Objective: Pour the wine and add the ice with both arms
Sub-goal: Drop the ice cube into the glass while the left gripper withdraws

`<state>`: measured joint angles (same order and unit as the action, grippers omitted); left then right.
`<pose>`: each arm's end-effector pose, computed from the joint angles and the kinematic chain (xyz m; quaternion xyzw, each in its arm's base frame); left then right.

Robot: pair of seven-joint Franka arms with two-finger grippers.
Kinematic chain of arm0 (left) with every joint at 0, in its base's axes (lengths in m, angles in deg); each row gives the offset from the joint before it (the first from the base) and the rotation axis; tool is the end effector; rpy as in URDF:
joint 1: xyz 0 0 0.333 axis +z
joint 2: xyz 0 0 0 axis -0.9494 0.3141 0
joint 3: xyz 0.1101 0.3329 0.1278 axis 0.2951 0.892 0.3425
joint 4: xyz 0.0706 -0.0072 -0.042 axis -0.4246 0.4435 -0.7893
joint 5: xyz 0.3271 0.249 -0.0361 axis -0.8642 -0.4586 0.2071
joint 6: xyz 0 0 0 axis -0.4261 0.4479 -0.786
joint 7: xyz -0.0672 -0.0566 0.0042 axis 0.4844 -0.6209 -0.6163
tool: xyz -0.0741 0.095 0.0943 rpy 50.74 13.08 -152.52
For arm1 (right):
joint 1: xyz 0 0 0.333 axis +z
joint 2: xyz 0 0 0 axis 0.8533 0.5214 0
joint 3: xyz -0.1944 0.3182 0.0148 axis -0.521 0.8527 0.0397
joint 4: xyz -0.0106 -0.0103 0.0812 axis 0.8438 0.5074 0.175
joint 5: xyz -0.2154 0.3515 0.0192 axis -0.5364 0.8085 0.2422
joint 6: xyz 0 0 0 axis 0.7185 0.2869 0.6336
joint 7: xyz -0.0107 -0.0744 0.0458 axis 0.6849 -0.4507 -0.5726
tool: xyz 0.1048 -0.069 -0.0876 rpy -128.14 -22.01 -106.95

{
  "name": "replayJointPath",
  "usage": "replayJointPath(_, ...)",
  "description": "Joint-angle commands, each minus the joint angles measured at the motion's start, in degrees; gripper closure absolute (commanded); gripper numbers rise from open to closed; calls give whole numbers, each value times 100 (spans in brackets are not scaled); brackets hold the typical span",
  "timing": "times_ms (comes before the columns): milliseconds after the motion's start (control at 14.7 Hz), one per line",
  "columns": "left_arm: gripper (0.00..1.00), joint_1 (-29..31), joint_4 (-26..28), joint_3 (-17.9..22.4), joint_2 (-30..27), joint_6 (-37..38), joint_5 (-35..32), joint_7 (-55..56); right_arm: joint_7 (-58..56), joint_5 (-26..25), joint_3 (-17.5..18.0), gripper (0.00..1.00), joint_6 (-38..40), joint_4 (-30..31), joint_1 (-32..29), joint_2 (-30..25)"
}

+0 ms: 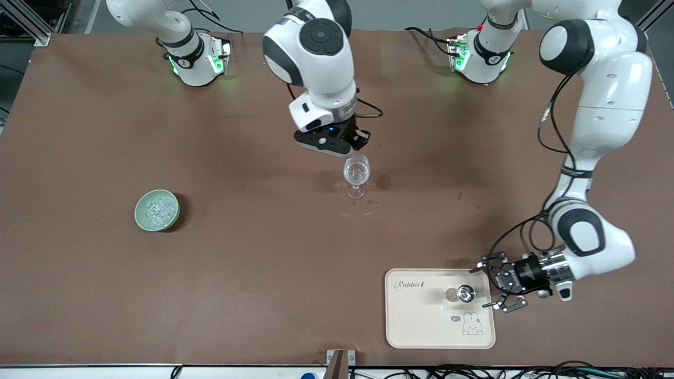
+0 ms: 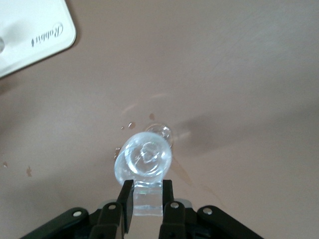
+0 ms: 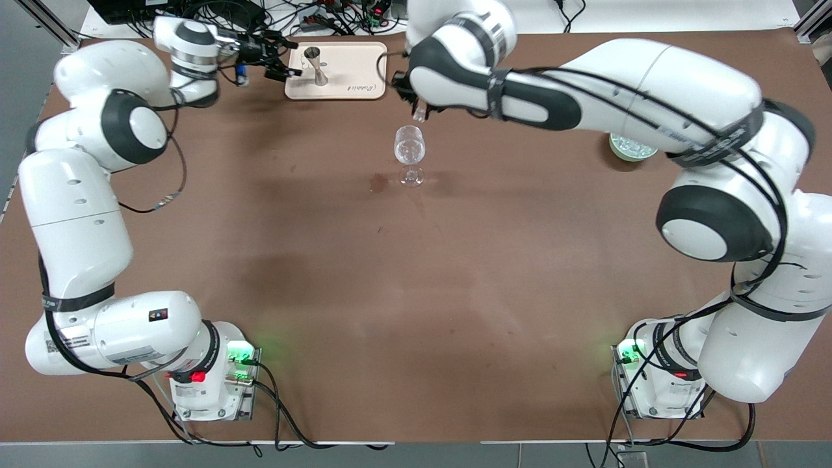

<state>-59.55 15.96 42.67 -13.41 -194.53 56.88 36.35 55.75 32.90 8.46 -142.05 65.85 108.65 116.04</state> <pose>0.8336 -0.0459 0.1998 0.5939 0.6346 -0.2788 0.4085 0.5012 0.5789 0.4475 -0.9830 0.1741 -0.0178 0.0554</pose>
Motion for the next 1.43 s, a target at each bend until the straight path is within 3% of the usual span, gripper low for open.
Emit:
replayJointPath(0,0,236,197,-28,-469,639,-852,-45,175,-67,-83,91,-73,-201,213,271)
replayJointPath(341,0,236,170,-37,-1304,1851,-2128,-220,123,-199,-92,91,-319,-184,178,420)
replayJointPath(682,0,131,170,-107,-2157,2582,-3455,-1036,131,-445,-92,90,-549,-166,204,632)
replayJointPath(886,0,140,179,-396,-2606,3047,-4465,-1782,140,-472,-92,89,-540,-157,240,632)
replayJointPath(1023,0,131,188,-695,-2957,3136,-5177,-2092,157,-454,-83,83,-540,-157,248,632)
replayJointPath(1091,0,157,196,-870,-3098,3171,-5459,-2206,140,-437,-83,67,-531,-157,248,632)
replayJointPath(1159,0,140,240,-977,-3325,3163,-5749,-2390,149,-445,-83,31,-531,-157,248,632)
replayJointPath(1227,0,96,258,-1056,-3441,3189,-6091,-2609,184,-463,-83,5,-531,-157,257,632)
replayJointPath(1364,0,122,241,-1240,-3590,3303,-6288,-2734,175,-463,-83,0,-514,-157,266,632)
